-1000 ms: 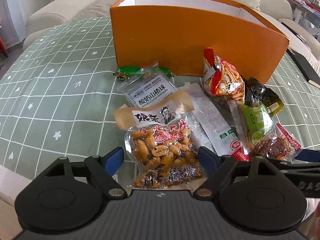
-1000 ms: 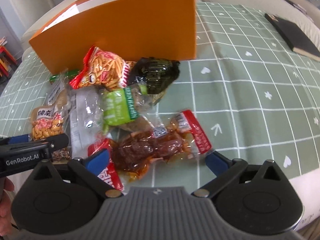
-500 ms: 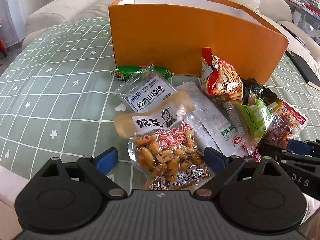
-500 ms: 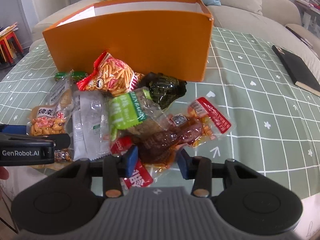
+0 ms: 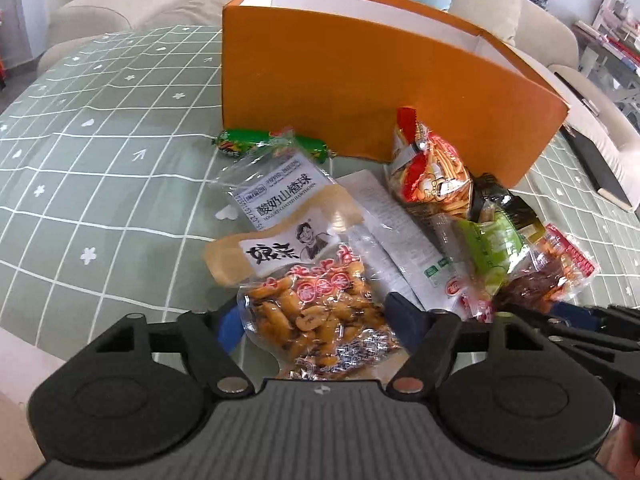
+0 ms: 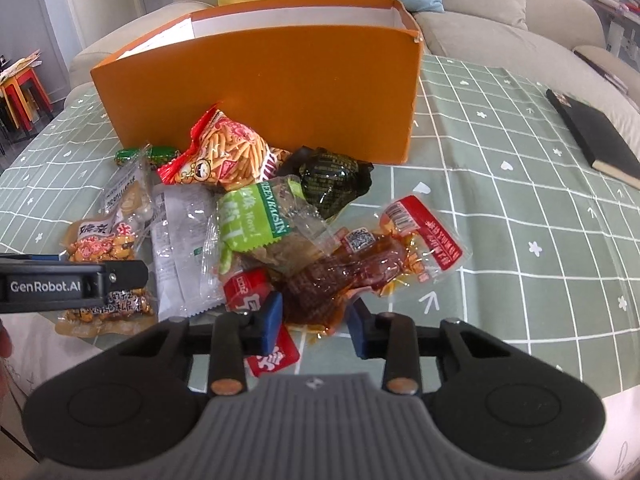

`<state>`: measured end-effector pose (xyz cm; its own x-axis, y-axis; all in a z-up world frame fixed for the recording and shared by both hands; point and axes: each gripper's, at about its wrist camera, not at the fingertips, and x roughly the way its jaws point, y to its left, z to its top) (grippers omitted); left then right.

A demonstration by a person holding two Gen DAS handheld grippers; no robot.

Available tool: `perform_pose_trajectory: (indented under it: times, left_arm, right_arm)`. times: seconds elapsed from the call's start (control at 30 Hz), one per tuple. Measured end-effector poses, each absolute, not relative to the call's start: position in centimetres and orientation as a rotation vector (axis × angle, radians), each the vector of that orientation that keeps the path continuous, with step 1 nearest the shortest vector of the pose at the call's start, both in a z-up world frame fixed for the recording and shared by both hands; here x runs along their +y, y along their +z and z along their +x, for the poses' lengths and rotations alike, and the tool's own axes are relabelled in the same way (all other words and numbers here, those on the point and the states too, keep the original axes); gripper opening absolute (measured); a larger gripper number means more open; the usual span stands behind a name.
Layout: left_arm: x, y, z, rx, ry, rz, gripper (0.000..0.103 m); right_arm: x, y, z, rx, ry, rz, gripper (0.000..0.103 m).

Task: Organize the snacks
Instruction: 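Grasp the peanut bag with the left tool while the right tool grasps a meat snack packet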

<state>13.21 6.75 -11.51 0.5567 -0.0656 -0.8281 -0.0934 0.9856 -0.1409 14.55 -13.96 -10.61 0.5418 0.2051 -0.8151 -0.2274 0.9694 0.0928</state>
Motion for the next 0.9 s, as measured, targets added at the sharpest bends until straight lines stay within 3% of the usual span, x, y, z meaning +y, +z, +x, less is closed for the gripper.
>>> perform_pose_trajectory:
  times: [0.07, 0.13, 0.17, 0.37, 0.53, 0.63, 0.77, 0.9]
  left_arm:
    - [6.5, -11.4, 13.1, 0.973, 0.013, -0.163, 0.081]
    - [6.6, -11.0, 12.8, 0.941, 0.009, -0.167, 0.068]
    - [6.5, -10.7, 12.8, 0.937, 0.003, -0.169, 0.068]
    - [6.5, -10.7, 12.6, 0.942, -0.016, -0.156, 0.067]
    - [6.3, -10.7, 12.5, 0.934, -0.022, -0.148, 0.065]
    - [6.4, -10.7, 12.4, 0.935, -0.021, -0.146, 0.065]
    - [6.3, -10.6, 12.3, 0.935, -0.024, -0.138, 0.065]
    - [6.3, -10.5, 12.2, 0.926, -0.026, -0.14, 0.064]
  right_arm:
    - [-14.2, -10.7, 14.7, 0.971, 0.242, -0.005, 0.038]
    - [-14.6, -10.7, 14.8, 0.968, 0.225, 0.017, 0.046]
    - [-14.8, -10.7, 15.0, 0.966, 0.213, 0.03, 0.053]
    - [-16.1, -11.1, 15.9, 0.958, 0.16, 0.107, 0.066]
    - [-17.0, -11.4, 16.9, 0.929, 0.132, 0.174, 0.067]
    - [-16.4, -11.7, 16.7, 0.898, 0.143, 0.126, 0.065]
    - [-16.6, -11.6, 16.6, 0.88, 0.171, 0.116, 0.038]
    - [-16.8, -11.3, 16.0, 0.883, 0.17, 0.084, 0.034]
